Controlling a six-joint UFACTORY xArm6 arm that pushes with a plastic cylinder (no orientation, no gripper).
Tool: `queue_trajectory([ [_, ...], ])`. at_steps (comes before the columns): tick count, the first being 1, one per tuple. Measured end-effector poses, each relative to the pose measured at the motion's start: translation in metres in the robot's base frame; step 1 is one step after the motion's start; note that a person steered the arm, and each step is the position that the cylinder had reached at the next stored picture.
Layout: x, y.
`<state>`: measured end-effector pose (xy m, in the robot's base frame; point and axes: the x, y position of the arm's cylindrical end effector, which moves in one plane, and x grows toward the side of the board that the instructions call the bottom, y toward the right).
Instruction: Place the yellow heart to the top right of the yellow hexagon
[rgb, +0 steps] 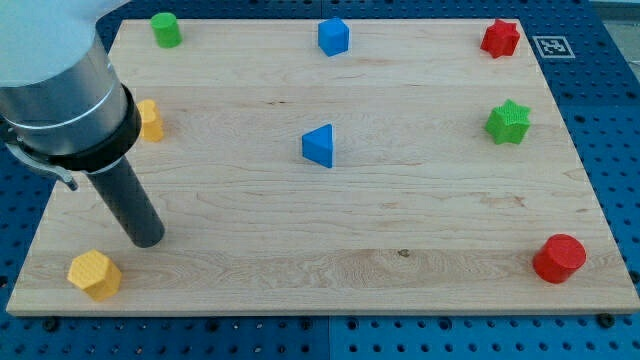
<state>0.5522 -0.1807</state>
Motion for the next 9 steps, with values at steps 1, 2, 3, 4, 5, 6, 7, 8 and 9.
queue_trajectory([
  [1, 0.0, 0.0],
  [2, -0.009, 0.004],
  [3, -0.016, 0.009],
  [4, -0.017, 0.014],
  [5, -0.027, 0.049],
  [6, -0.066, 0.049],
  [7, -0.118, 0.049],
  [8, -0.131, 0.049],
  [9, -0.131, 0.049],
])
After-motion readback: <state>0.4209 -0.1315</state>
